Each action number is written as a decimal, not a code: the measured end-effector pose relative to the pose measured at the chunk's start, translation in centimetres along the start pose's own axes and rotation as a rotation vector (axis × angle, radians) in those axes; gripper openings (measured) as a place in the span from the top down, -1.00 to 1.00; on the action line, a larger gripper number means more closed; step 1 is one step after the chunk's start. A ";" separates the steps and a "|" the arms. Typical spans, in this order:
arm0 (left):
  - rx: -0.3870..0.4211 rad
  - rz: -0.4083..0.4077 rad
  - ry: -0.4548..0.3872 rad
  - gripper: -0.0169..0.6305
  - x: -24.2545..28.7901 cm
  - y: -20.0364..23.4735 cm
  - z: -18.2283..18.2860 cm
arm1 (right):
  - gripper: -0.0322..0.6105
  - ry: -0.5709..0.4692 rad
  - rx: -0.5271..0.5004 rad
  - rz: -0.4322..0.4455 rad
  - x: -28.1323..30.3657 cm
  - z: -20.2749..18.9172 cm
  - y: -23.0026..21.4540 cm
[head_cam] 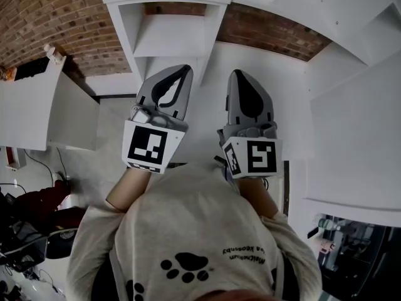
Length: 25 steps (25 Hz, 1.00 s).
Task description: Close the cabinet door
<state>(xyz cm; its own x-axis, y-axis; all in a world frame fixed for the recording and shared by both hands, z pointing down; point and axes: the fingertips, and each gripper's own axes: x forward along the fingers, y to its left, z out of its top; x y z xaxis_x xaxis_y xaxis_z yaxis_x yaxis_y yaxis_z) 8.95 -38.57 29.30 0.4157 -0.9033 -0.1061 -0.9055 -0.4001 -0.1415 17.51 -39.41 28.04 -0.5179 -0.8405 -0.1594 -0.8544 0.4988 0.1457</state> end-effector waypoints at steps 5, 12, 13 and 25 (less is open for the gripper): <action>-0.026 0.018 0.044 0.92 -1.4 -0.4 -3.1 | 0.87 0.055 0.005 0.018 -0.9 -3.2 1.1; -0.045 0.039 0.078 0.92 -2.5 -1.1 -5.6 | 0.87 0.087 0.035 0.052 -2.0 -5.8 2.4; -0.046 0.037 0.076 0.92 -2.6 -1.3 -5.6 | 0.87 0.088 0.044 0.056 -2.1 -6.0 2.6; -0.054 0.054 0.053 0.92 -2.5 -2.4 -5.3 | 0.87 0.097 0.057 0.078 -2.6 -6.9 2.4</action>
<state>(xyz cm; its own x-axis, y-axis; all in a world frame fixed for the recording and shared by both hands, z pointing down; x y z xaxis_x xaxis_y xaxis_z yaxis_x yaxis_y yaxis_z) 9.67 -36.17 35.12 0.3620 -0.9303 -0.0594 -0.9305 -0.3567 -0.0838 17.11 -37.51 35.55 -0.5785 -0.8139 -0.0546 -0.8143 0.5722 0.0973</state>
